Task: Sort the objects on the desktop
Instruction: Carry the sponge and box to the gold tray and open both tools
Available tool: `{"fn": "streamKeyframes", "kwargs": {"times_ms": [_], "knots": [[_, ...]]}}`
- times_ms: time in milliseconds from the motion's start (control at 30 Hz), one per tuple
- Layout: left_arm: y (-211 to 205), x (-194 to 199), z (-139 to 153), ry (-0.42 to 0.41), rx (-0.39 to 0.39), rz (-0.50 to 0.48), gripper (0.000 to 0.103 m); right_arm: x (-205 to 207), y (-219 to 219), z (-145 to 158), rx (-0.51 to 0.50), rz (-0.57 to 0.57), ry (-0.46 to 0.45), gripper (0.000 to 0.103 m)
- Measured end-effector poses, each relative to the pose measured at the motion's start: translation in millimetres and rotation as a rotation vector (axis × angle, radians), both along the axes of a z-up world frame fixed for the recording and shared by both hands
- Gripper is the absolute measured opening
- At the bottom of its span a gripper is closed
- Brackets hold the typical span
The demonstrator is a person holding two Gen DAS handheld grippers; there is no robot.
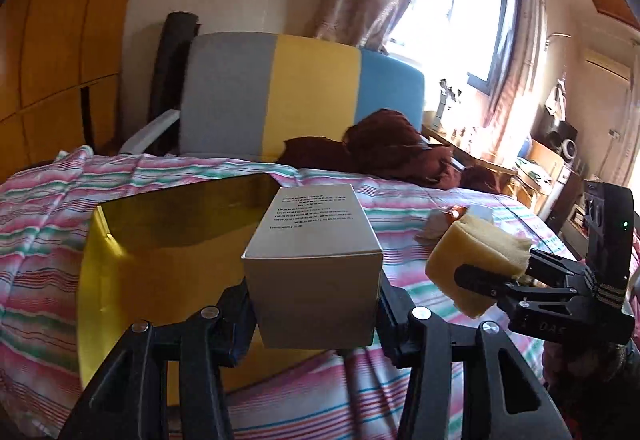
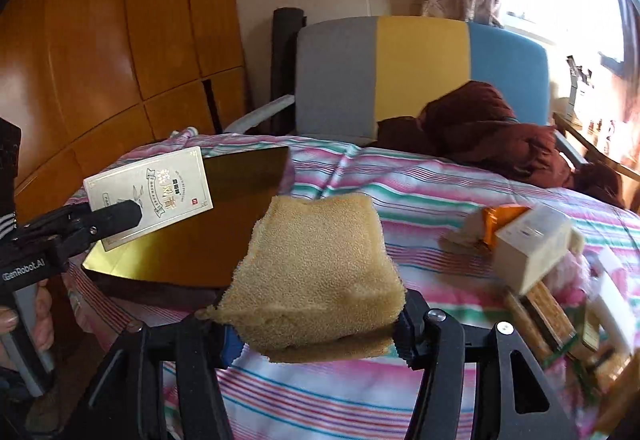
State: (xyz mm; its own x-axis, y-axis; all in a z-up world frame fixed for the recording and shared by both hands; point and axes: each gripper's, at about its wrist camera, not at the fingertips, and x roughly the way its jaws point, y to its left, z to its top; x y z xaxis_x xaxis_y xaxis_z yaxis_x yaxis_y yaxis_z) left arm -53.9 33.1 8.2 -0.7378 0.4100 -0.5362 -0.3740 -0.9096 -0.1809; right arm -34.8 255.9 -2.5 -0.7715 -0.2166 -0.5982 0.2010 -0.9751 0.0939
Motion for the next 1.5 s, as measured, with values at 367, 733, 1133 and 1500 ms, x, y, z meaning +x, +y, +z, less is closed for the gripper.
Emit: {"fn": "streamKeyframes", "kwargs": {"times_ms": [367,733,1133,1500], "knots": [[-88.6,-85.2,-25.4,-0.058,-0.102,0.23,0.05,-140.8,-97.4,-3.8,0.033,0.152,-0.142,0.059],[-113.0,-137.3,-49.0,-0.137,-0.177,0.267,0.051,-227.5,-138.5,-34.6,0.174,0.132,-0.251,0.06],[-126.6,-131.8,-49.4,-0.166,-0.144,0.298,0.053,-229.1,-111.9,-38.5,0.062,0.101,-0.258,0.077],[-106.1,-91.4,-25.5,-0.12,-0.097,0.229,0.055,-164.0,-54.4,-21.0,-0.094,0.028,-0.175,0.08]]}}
